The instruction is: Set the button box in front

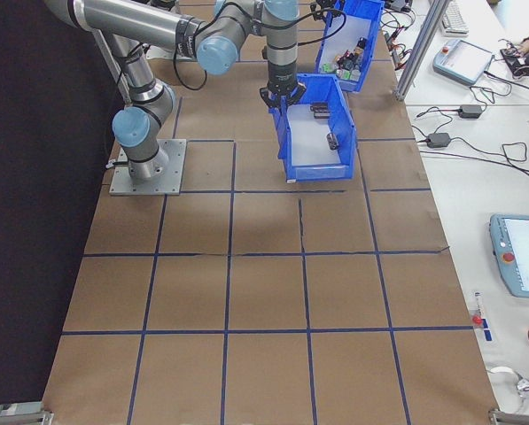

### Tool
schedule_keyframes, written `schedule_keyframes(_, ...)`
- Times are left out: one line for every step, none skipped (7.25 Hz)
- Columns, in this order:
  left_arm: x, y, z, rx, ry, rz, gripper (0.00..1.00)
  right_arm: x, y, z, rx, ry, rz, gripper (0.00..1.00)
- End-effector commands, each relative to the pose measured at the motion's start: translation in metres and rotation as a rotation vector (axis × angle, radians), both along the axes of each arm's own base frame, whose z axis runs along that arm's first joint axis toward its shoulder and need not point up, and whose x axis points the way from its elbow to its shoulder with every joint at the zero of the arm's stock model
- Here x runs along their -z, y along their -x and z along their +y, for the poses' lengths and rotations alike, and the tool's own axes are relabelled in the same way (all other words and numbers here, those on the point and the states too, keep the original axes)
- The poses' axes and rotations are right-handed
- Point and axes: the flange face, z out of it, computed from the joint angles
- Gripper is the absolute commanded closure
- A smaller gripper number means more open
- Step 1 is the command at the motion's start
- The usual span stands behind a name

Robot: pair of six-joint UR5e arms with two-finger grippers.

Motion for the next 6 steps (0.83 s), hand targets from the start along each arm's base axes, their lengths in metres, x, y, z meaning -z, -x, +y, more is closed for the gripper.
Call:
schedule_keyframes(0.002, 0.039, -0.051, -0.002, 0.036, 0.065, 1.00, 0.001, 0.003, 0.016, 0.022, 0.000, 0.001, 0.99)
schedule_keyframes(0.010, 0.063, -0.063, -0.061, 0.016, 0.129, 1.00, 0.002, 0.008, 0.017, 0.035, -0.005, 0.002, 0.99)
schedule_keyframes(0.010, 0.086, -0.066, -0.065, 0.022, 0.146, 1.00, 0.003, 0.009, 0.017, 0.037, -0.009, 0.006, 0.99)
schedule_keyframes(0.013, 0.099, -0.064, -0.059, 0.017, 0.150, 0.99, 0.004, 0.007, 0.020, 0.037, -0.028, 0.001, 0.99)
schedule_keyframes(0.018, 0.107, -0.060, -0.126, -0.019, 0.192, 0.98, 0.005, 0.005, 0.024, 0.038, -0.037, -0.002, 0.99)
schedule_keyframes(0.022, 0.112, -0.059, -0.167, -0.041, 0.222, 0.97, 0.012, 0.002, 0.034, 0.037, -0.040, -0.001, 0.98)
